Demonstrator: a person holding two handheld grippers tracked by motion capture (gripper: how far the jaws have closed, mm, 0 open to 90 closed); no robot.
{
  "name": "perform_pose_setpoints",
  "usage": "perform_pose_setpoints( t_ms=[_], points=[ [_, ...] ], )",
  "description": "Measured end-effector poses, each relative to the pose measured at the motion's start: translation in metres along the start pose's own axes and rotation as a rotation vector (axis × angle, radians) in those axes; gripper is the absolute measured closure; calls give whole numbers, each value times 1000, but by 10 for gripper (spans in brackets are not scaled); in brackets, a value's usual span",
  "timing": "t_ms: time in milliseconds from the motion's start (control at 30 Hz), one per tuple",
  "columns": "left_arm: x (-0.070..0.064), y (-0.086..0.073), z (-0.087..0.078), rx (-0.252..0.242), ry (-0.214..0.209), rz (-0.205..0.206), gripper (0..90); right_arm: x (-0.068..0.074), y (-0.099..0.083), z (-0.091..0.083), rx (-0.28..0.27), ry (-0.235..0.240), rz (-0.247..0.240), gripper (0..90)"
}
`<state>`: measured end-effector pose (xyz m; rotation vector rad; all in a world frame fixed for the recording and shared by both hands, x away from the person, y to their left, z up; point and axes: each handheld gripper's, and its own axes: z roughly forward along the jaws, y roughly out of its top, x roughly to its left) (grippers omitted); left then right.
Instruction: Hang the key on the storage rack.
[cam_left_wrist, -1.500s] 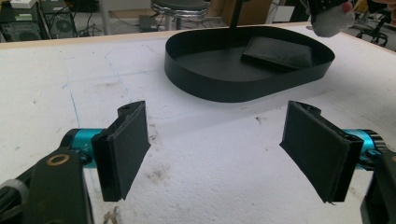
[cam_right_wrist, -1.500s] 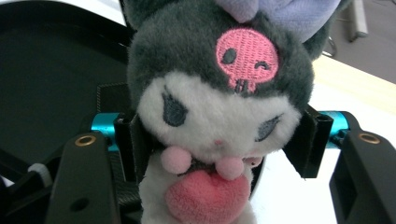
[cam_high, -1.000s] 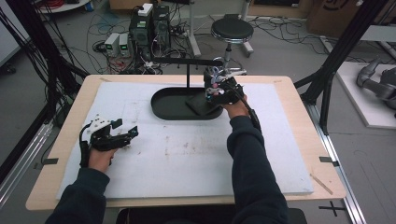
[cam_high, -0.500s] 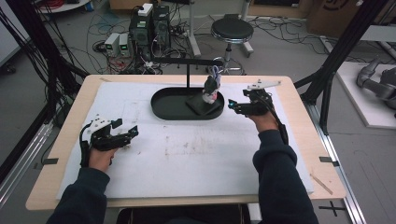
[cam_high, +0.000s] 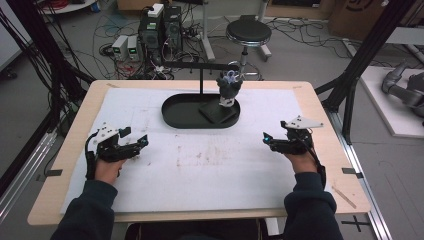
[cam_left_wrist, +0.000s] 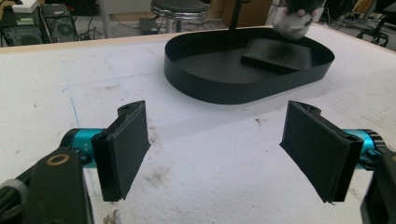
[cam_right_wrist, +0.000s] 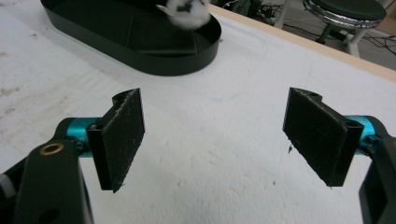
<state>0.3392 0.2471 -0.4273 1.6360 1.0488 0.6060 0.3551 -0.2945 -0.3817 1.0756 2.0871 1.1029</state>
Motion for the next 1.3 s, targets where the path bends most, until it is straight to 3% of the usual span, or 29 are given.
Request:
perform_pose_setpoints(
  t_ms=[133, 433, 1300],
  points=[
    [0, 0, 0, -2, 2, 0, 226, -5, -14, -2, 10, -17, 16, 211],
    [-2, 1, -1, -6, -4, 11, 226, -7, -20, -3, 21, -38, 6, 211],
    [-2, 2, 3, -22, 2, 10, 227, -8, -27, -3, 41, -48, -5, 211]
  ],
)
